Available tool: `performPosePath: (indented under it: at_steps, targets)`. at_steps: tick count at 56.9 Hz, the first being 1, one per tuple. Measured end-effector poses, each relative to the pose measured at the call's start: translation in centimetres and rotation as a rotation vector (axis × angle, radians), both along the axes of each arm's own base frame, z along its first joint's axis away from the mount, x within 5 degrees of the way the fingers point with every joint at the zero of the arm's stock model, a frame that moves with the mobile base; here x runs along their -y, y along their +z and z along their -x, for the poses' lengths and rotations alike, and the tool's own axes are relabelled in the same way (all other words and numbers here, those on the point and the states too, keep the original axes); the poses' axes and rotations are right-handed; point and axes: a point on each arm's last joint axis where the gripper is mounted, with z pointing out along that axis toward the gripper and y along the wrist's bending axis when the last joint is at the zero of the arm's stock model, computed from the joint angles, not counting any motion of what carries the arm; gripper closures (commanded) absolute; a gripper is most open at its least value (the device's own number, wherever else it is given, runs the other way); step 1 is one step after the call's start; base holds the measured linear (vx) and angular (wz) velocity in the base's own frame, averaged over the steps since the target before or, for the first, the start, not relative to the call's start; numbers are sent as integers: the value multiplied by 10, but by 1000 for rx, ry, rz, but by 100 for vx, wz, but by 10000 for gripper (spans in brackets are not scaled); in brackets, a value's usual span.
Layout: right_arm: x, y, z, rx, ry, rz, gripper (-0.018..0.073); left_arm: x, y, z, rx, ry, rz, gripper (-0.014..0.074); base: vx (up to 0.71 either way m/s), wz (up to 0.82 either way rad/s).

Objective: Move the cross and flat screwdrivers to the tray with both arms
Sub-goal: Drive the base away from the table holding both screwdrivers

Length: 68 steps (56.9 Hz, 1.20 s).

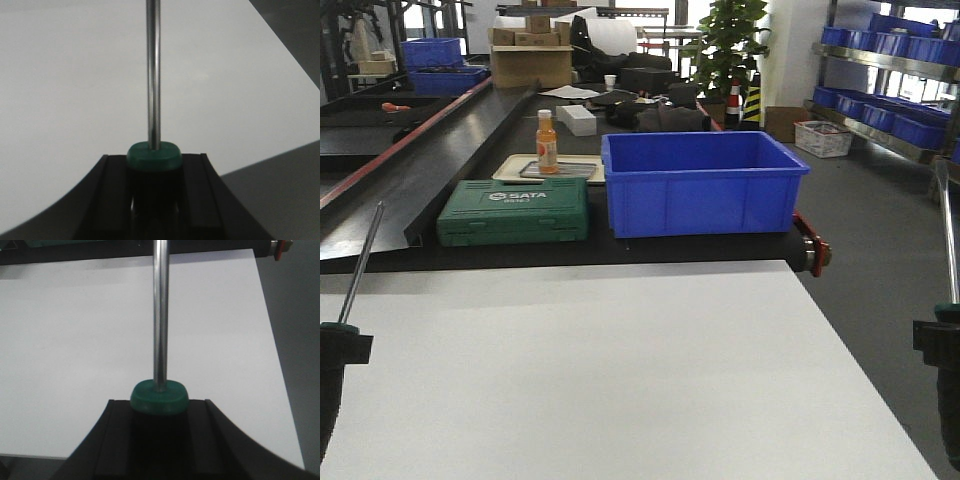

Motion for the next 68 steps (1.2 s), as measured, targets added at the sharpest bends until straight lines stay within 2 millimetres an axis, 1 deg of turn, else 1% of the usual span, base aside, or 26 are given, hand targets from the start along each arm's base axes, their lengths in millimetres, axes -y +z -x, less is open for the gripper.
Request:
performPosePath:
  at_steps: [20, 39, 68]
  targets:
    - [0, 0, 0, -4, 0, 1, 568, 1, -3, 3, -38, -17, -6, 597, -18, -46]
    - [0, 0, 0, -4, 0, 2, 568, 1, -3, 3, -46, -20, -7, 597, -11, -64]
    - [0, 0, 0, -5, 0, 2, 568, 1, -3, 3, -46, -20, -7, 597, 3, -66]
